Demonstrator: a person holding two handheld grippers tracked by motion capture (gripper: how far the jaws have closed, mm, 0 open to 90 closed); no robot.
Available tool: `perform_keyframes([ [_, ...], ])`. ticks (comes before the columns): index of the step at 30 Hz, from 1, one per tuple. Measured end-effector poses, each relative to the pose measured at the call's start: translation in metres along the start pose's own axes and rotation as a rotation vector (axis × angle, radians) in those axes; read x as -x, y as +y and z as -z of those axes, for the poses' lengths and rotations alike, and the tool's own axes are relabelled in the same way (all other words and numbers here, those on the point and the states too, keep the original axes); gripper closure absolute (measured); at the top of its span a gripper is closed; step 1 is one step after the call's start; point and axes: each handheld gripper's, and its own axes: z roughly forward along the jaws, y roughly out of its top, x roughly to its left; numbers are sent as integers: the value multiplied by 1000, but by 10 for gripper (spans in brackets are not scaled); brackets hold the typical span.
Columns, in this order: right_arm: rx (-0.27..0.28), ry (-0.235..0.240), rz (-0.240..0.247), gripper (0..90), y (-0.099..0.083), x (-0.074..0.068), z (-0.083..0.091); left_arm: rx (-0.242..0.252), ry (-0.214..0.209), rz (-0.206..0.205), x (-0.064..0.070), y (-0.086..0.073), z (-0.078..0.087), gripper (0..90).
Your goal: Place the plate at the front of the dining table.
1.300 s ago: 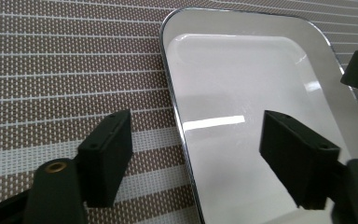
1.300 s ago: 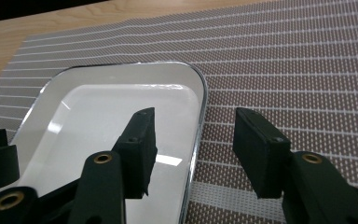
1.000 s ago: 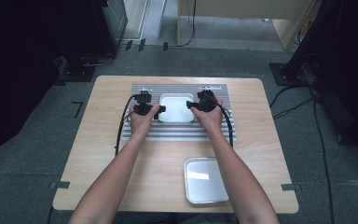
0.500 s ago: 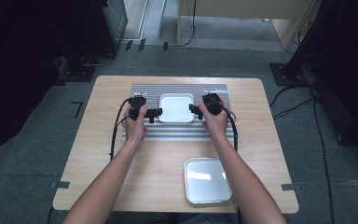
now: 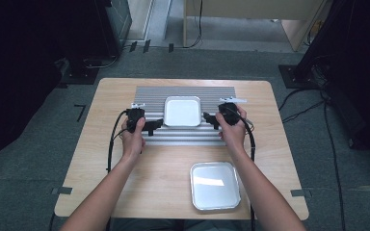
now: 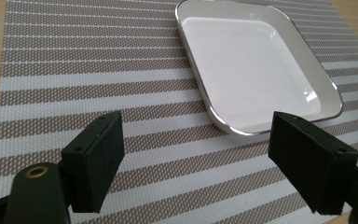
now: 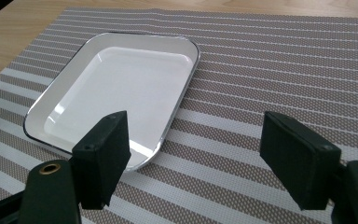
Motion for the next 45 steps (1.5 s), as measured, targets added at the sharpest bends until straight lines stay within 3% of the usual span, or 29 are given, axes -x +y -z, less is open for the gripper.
perform_keyframes([
  [16,23,-3,-8,247,-22,15,35,25,-15,-27,-9,-29,31,185],
  [33,53,1,2,243,-43,20,78,34,-27,-98,-5,-56,60,182],
  [40,49,1,3,235,-62,26,92,42,-39,-100,-5,-72,73,178],
  [45,34,-7,-6,232,-80,34,101,48,-31,-98,-13,-85,84,178],
])
